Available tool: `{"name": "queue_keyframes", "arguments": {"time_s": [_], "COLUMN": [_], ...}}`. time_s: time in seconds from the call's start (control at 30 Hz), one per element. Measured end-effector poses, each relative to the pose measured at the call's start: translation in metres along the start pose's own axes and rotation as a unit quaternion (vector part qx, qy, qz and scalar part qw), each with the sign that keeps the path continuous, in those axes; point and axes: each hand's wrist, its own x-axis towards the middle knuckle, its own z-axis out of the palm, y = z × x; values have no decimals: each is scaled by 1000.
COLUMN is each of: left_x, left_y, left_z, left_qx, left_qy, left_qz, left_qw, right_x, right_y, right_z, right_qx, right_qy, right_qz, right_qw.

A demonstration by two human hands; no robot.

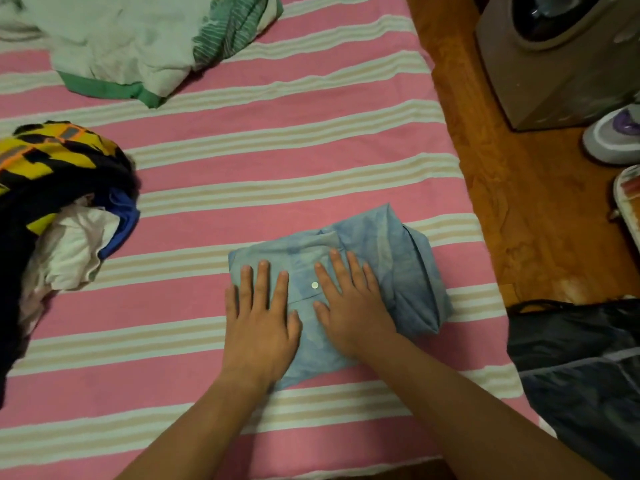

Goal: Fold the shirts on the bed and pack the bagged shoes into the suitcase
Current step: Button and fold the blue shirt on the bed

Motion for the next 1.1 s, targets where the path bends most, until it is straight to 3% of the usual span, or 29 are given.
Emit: {"name": "queue_keyframes", "arguments": {"time_s": [0.07, 0.13, 0.23, 0.33, 0.43, 0.53, 0.63, 0.77, 0.87, 0.93, 1.0, 1.03, 1.1], "left_x": [9, 36, 70, 73, 72, 53, 9, -26, 0, 44, 93, 109, 121], "left_y": [20, 40, 58, 59, 65, 68, 61, 52, 51, 45, 29, 23, 12], "left_z": [-4, -4, 8, 19, 8, -3, -3, -7, -25, -46, -62, -70, -90], "left_qx": [-16, -7, 43, 79, 86, 55, 39, 7, -36, -64, -87, -99, -201], "left_qy": [18, 22, -24, -48, -76, -78, -55, -78, -27, -15, -85, -125, -158], "left_qz": [47, 119, 164, 144, 139, 134, 153, 133, 118, 90, 68, 73, 50], "left_qw": [999, 993, 985, 985, 984, 986, 986, 988, 992, 994, 990, 984, 966], "right_x": [-2, -14, -46, -57, -44, -44, -53, -63, -77, -81, -81, -82, -84], "right_y": [-1, 9, 50, 93, 103, 93, 78, 53, 15, -7, -19, -23, -35], "right_z": [-13, -31, -51, -60, -70, -72, -74, -75, -58, -42, -29, -27, -33], "right_qx": [8, 19, 81, 206, 290, 227, 142, 168, 175, 258, 388, 451, 523], "right_qy": [30, 108, 216, 141, 78, 65, 138, 204, 180, 121, 44, 30, 58], "right_qz": [-5, 29, 216, 372, 360, 334, 314, 235, 201, 276, 358, 372, 345], "right_qw": [1000, 994, 949, 894, 884, 913, 929, 935, 947, 918, 848, 810, 777]}}
